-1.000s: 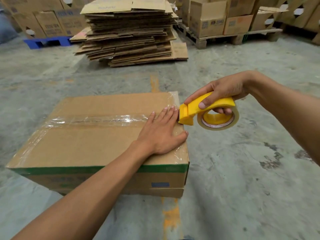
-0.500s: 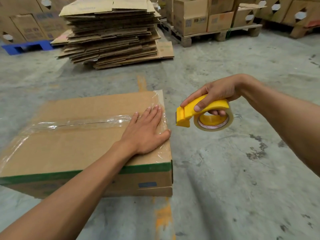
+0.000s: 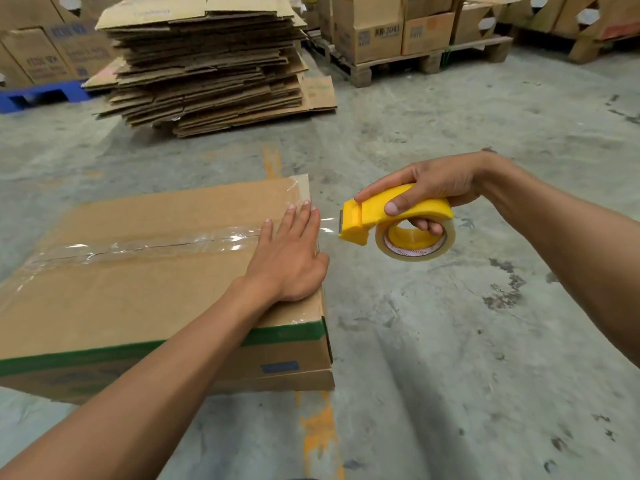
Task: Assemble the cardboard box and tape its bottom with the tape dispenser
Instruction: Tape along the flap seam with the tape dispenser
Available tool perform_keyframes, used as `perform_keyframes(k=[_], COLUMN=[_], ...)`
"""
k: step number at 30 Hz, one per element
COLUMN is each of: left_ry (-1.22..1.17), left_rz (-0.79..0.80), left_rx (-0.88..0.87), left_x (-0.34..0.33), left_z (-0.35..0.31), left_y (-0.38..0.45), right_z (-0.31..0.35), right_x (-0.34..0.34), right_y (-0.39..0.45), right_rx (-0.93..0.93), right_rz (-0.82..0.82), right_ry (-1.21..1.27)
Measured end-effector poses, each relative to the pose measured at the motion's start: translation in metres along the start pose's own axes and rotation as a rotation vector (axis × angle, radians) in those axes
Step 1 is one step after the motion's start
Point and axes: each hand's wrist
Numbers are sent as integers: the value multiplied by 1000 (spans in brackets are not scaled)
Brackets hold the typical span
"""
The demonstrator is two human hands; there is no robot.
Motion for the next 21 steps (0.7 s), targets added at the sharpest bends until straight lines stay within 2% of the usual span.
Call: perform_keyframes(k=[6, 11, 15, 18, 21], left_ry=[21, 102, 311, 510, 605], left_rz=[7, 41, 123, 123, 158], left_rx=[15, 5, 49, -28, -91], left_x=[-2, 0, 11, 17, 18], left_z=[1, -2, -11, -24, -32], left_y=[2, 4, 5, 9, 9], right_z=[-57, -70, -69, -70, -69], right_x=[0, -12, -18, -22, -27], right_y=[-28, -26, -17, -8, 2], right_rx=[-11, -13, 11, 17, 18], right_rz=[-43, -108, -87, -83, -82], right_ry=[128, 68, -10, -19, -16])
Point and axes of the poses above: each hand's wrist, its own y-axis towards the middle knuckle, its own x-axis out of the back of the hand, z = x × y, and after that the axes turned 9 degrees about -y, right-handed
